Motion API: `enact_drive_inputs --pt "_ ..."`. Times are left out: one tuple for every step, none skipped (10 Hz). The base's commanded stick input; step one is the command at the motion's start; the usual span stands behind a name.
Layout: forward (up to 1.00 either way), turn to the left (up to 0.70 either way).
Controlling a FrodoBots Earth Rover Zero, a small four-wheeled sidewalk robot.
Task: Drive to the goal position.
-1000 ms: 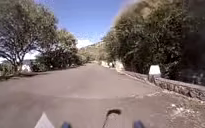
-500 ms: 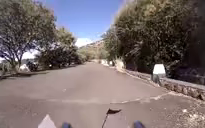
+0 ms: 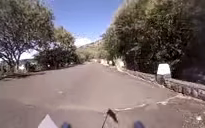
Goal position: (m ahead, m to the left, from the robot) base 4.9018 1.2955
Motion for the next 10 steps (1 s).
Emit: enact_drive_inputs --pt "0.85 0.00" --pt "0.85 0.34" --pt "0.85 0.34" --pt "0.85 0.34" --pt "0.85 0.00" --pt "0.85 0.00" --pt "0.85 0.00" --pt "0.85 0.00" --pt "0.85 0.00" --pt "0.85 0.00"
